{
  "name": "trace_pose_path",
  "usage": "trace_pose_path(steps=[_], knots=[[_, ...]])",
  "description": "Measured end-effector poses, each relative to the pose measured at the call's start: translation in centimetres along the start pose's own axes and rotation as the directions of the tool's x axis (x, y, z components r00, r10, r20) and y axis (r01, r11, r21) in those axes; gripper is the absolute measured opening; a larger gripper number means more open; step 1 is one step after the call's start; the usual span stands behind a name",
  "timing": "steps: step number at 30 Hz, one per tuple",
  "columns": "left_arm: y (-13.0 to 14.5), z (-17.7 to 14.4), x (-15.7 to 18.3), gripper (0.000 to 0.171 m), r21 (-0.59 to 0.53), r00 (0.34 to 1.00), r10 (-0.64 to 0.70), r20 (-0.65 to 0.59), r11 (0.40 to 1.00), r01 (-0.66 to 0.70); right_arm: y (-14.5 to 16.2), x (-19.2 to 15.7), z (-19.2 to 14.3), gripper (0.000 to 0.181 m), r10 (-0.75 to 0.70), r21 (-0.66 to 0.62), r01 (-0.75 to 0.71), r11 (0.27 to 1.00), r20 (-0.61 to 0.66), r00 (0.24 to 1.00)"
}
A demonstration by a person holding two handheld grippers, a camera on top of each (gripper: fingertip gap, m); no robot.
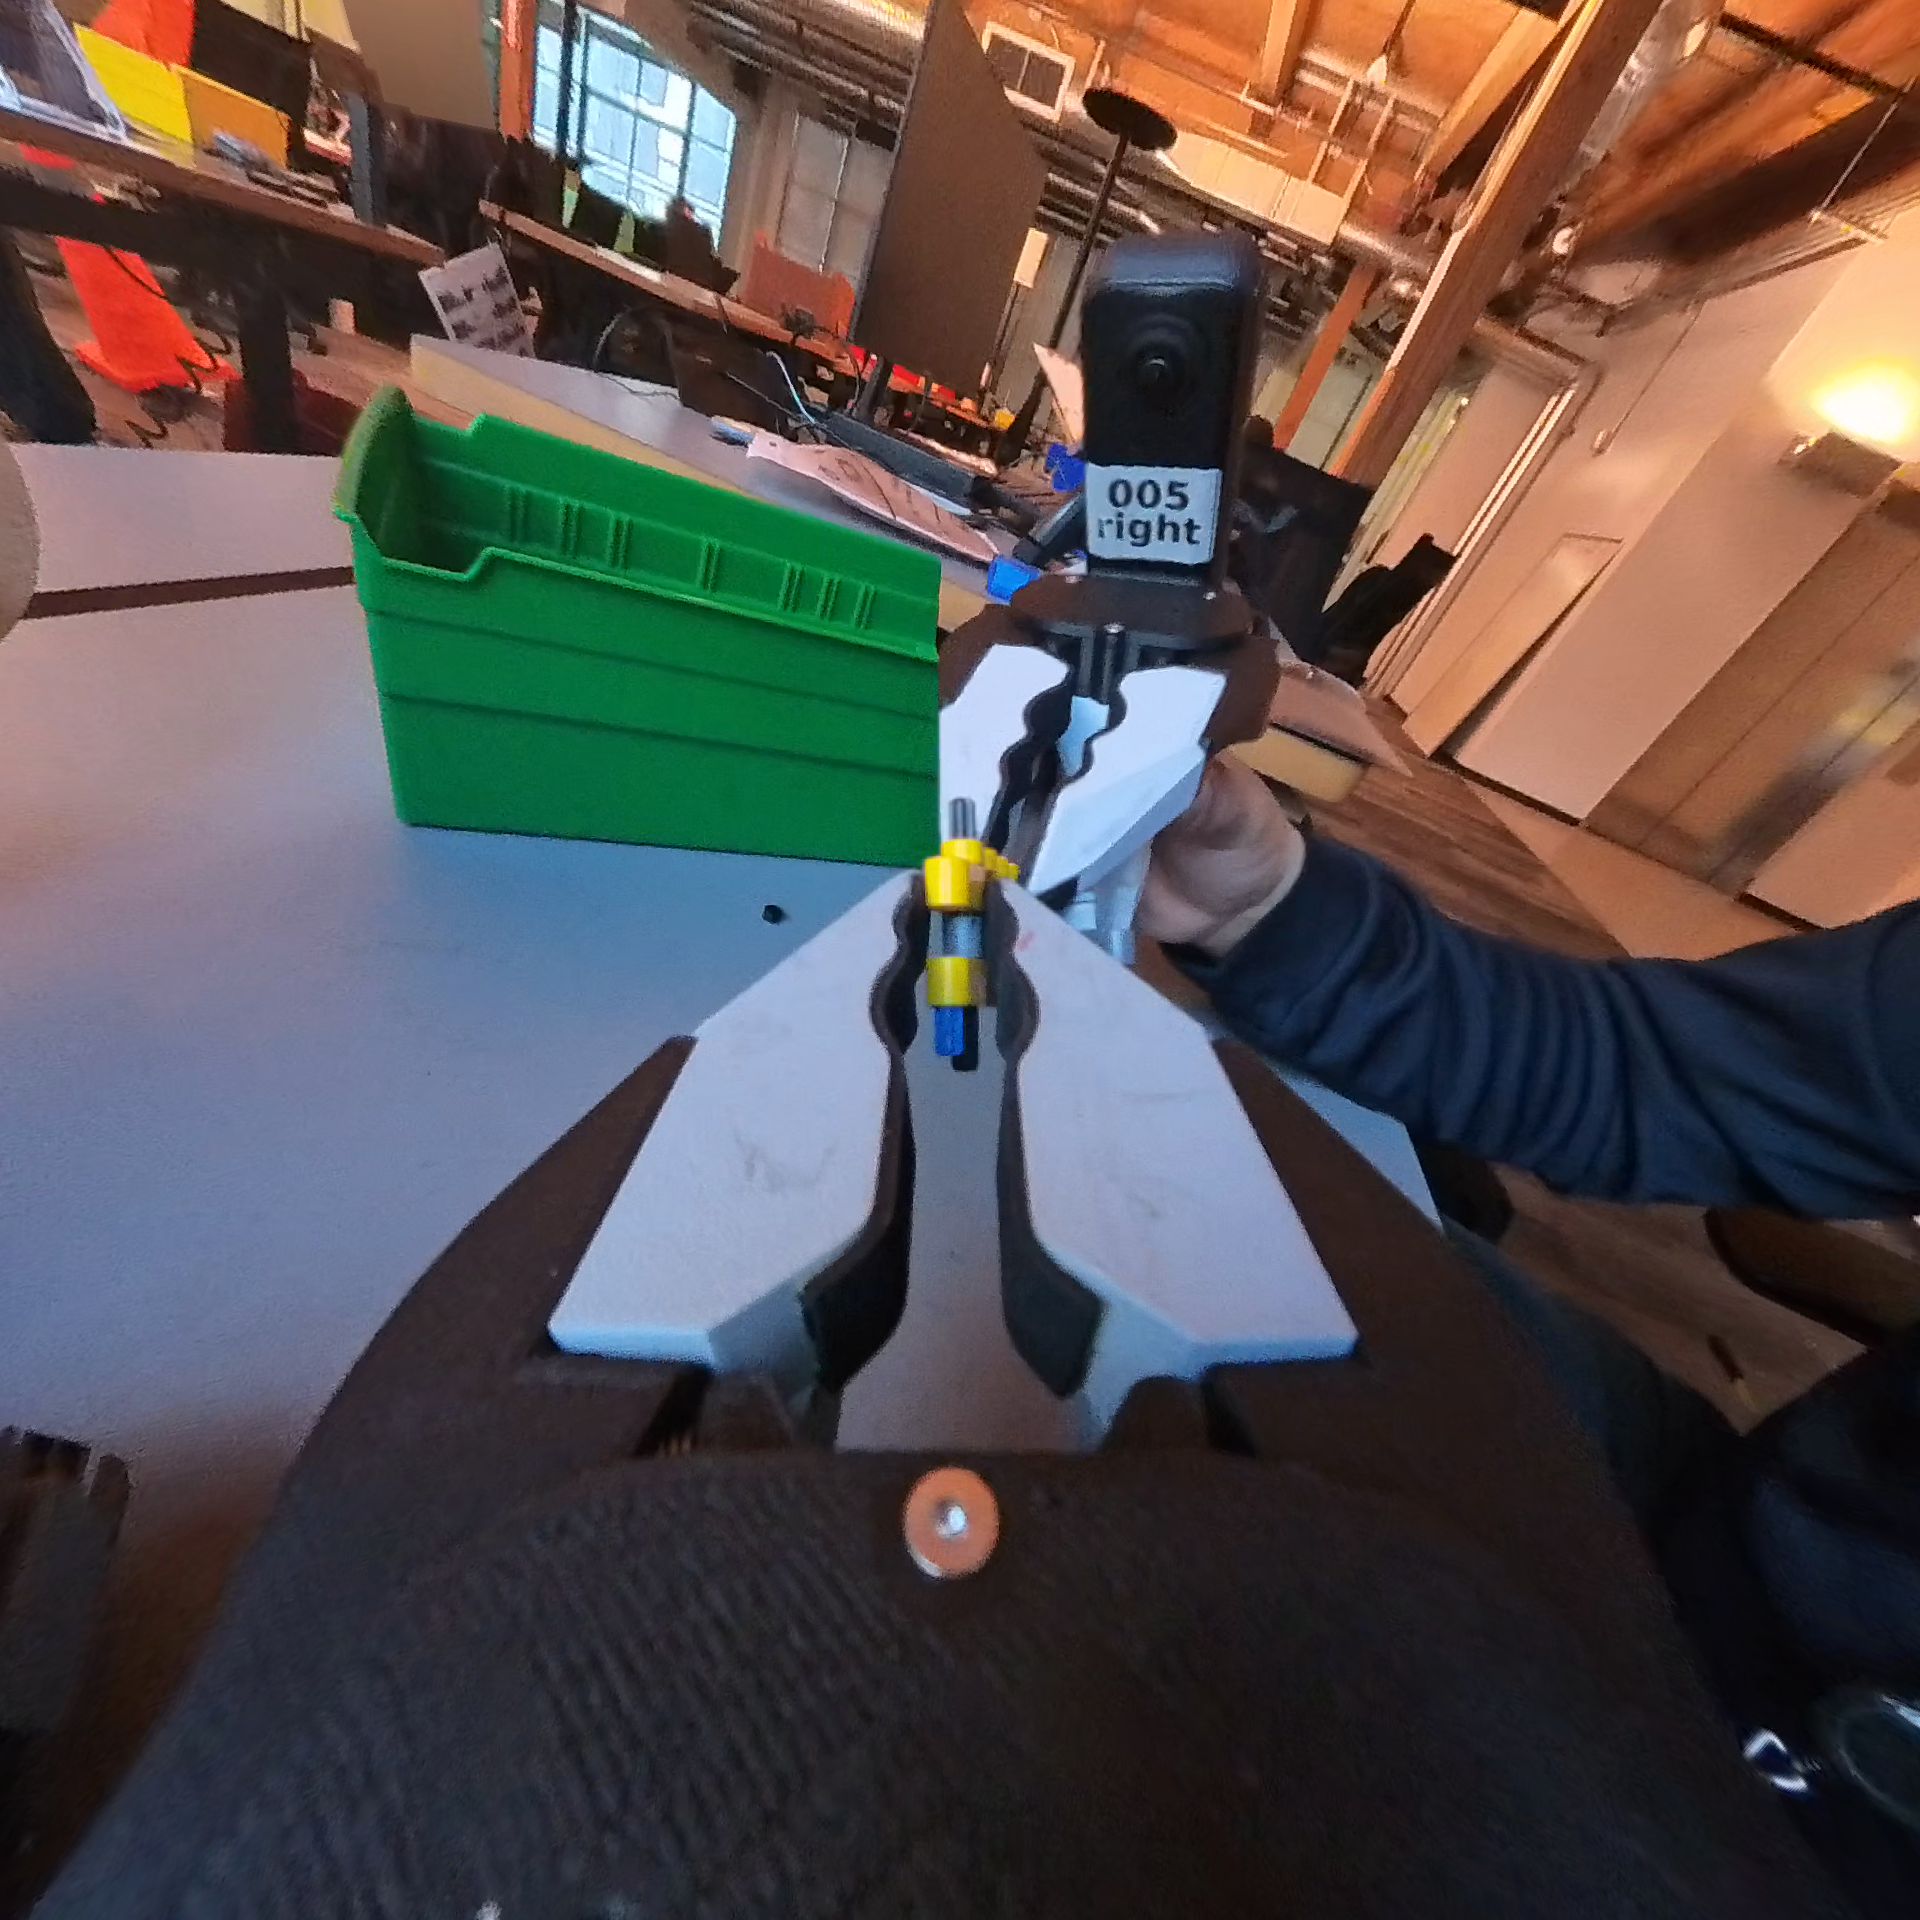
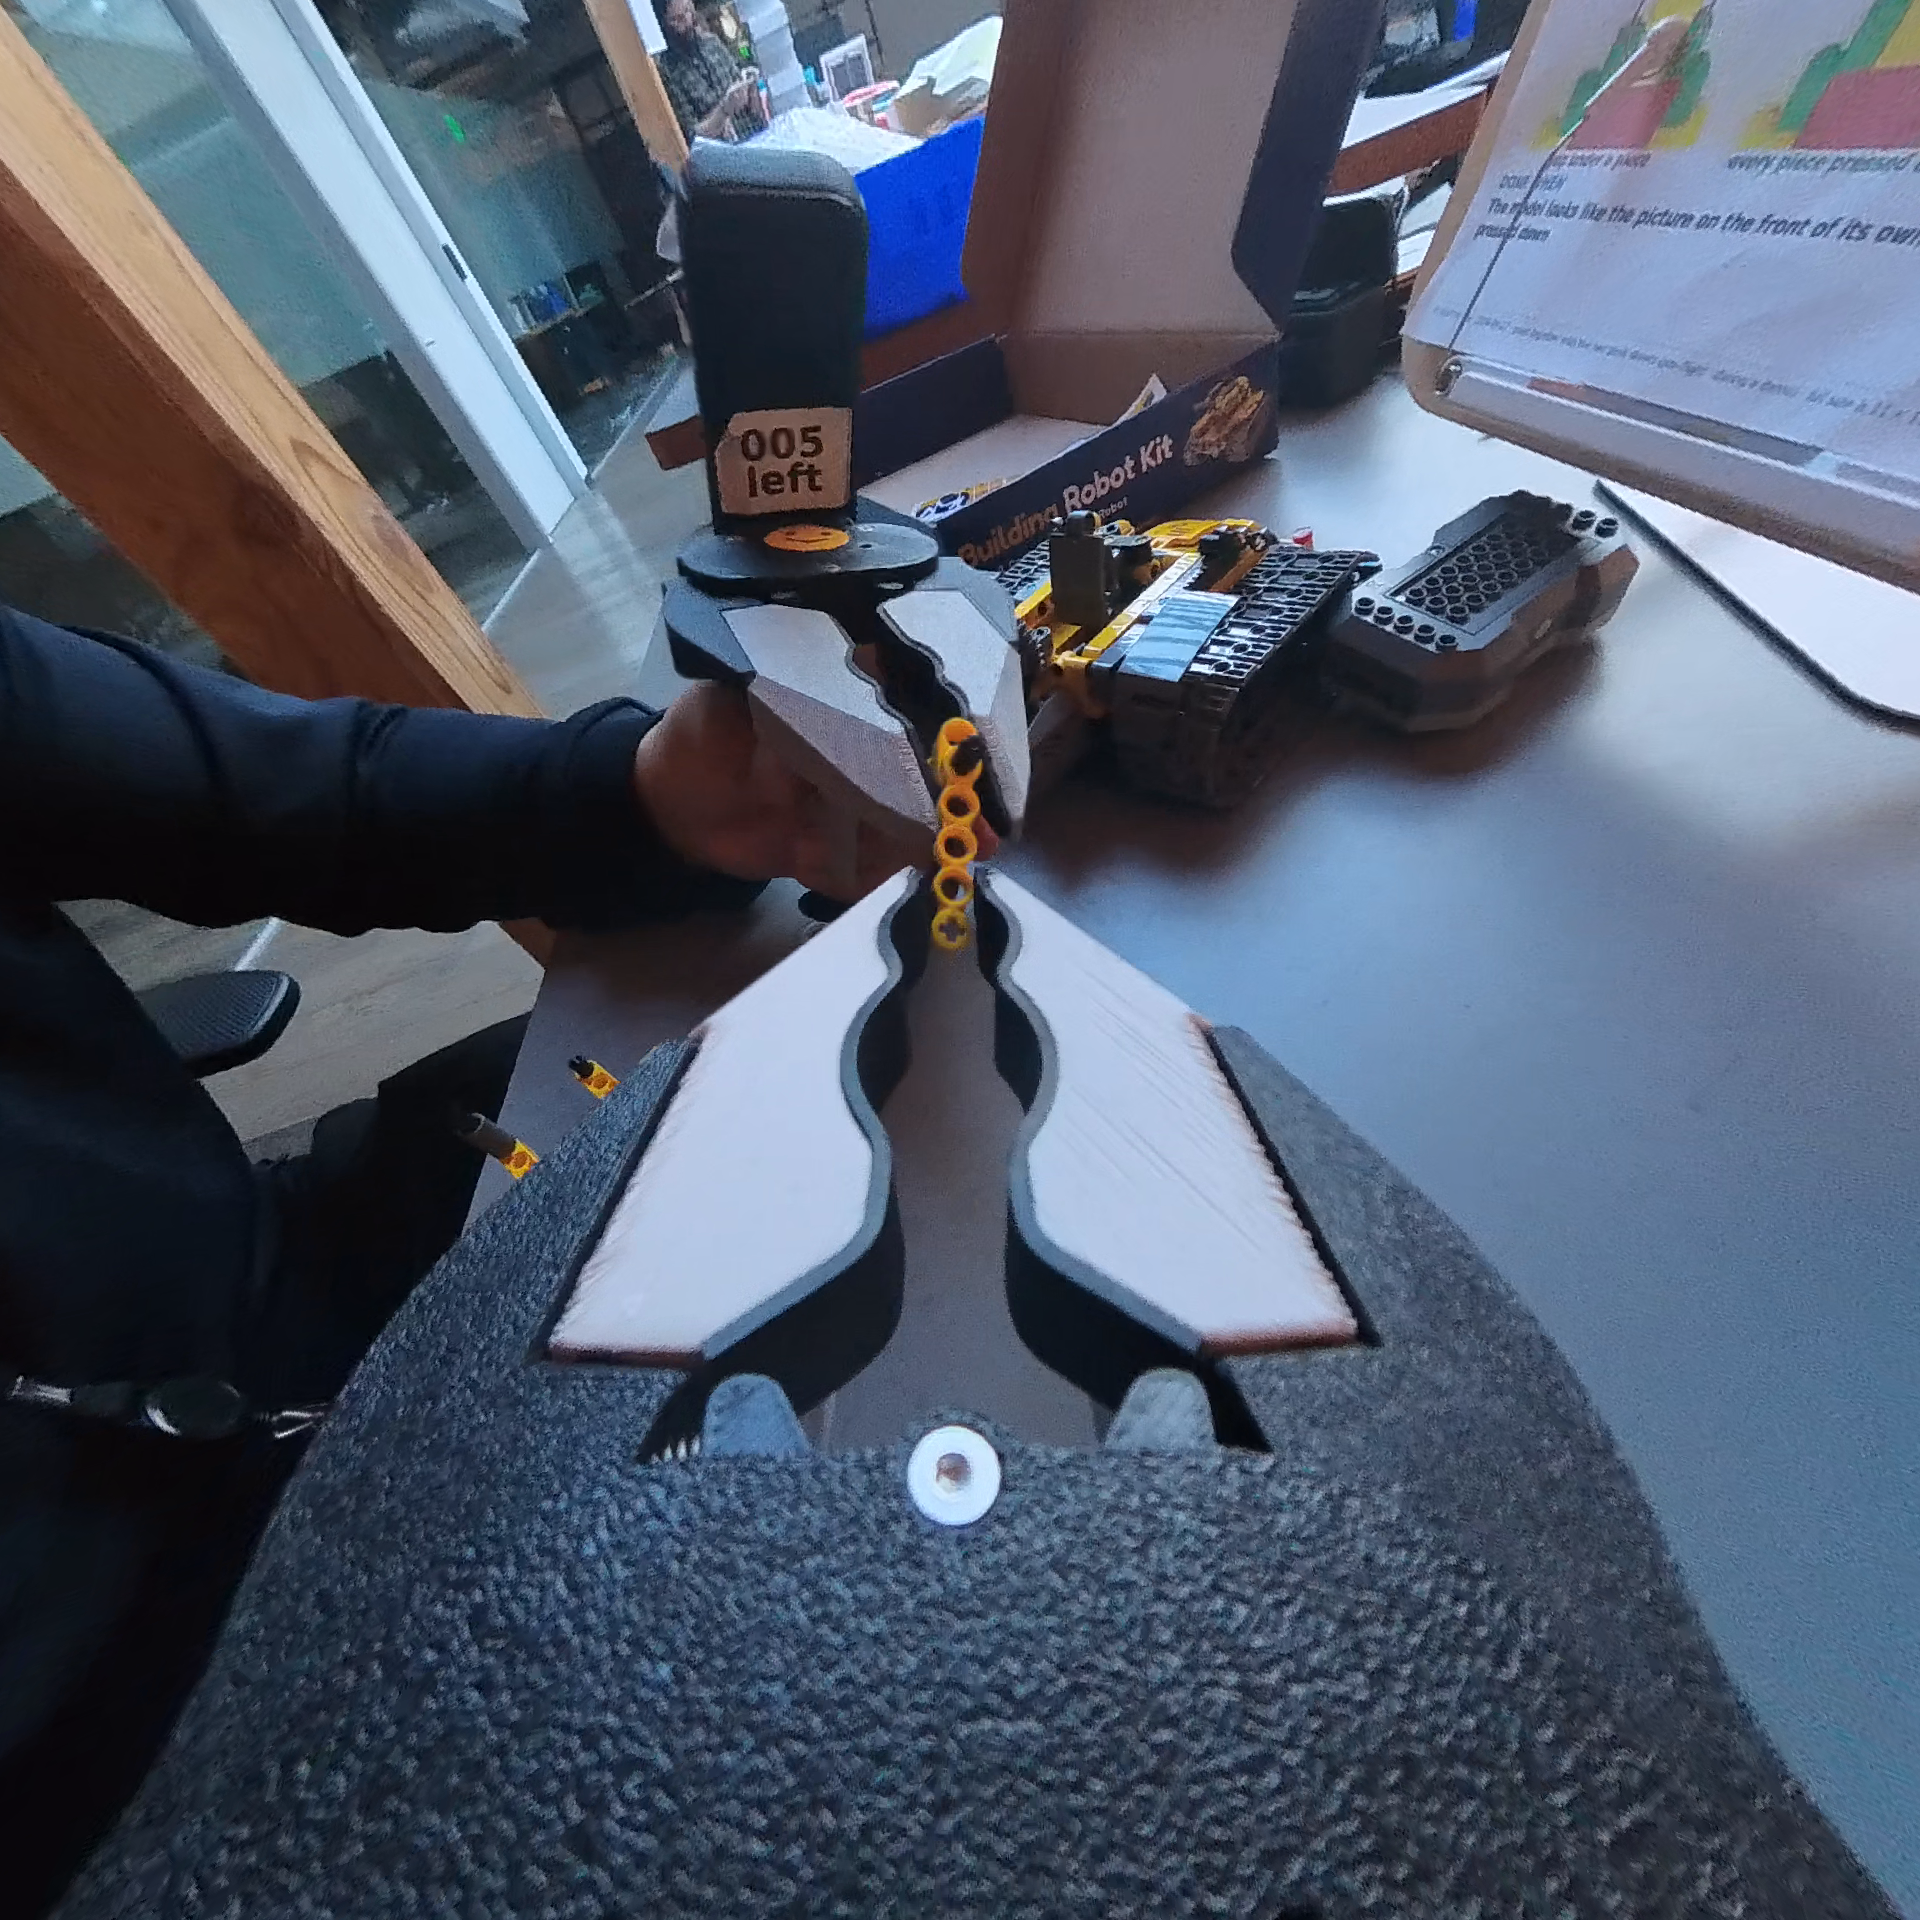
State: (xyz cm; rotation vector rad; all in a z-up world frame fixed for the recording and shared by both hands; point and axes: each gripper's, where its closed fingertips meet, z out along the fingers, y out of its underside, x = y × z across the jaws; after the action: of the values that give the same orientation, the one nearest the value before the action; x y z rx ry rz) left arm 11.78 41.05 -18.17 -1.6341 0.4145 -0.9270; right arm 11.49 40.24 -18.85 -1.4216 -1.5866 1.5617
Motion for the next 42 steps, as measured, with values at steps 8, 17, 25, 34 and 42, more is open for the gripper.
trace_pose_path(steps=[8,17,25,34,42], knots=[[0.4,0.0,0.1,0.005,-0.034,1.0,0.015,-0.004,0.999,-0.015,-0.7,0.5,-0.7,0.013,0.028,0.051,-0.028,0.998,-0.002,1.0],[0.2,0.2,1.5,0.005,-0.027,0.996,-0.014,-0.089,1.0,0.011,-0.4,-0.9,-0.1,0.014,0.043,0.04,-0.048,0.998,0.098,0.994],[-1.2,-0.6,1.4,0.005,0.045,0.981,-0.131,-0.144,0.989,0.139,-2.2,-1.1,0.1,0.009,0.21,0.177,-0.254,0.951,0.232,0.95],[-0.2,-0.3,0.8,0.006,-0.001,0.98,-0.168,-0.104,0.986,0.169,-2.5,-0.4,-0.3,0.004,-0.022,0.17,0.034,0.985,-0.071,0.997],[4.0,3.0,3.4,0.005,-0.18,0.991,-0.073,-0.11,0.982,0.053,-5.4,1.4,-4.3,0.0,0.194,0.441,-0.182,0.879,0.017,0.981]])
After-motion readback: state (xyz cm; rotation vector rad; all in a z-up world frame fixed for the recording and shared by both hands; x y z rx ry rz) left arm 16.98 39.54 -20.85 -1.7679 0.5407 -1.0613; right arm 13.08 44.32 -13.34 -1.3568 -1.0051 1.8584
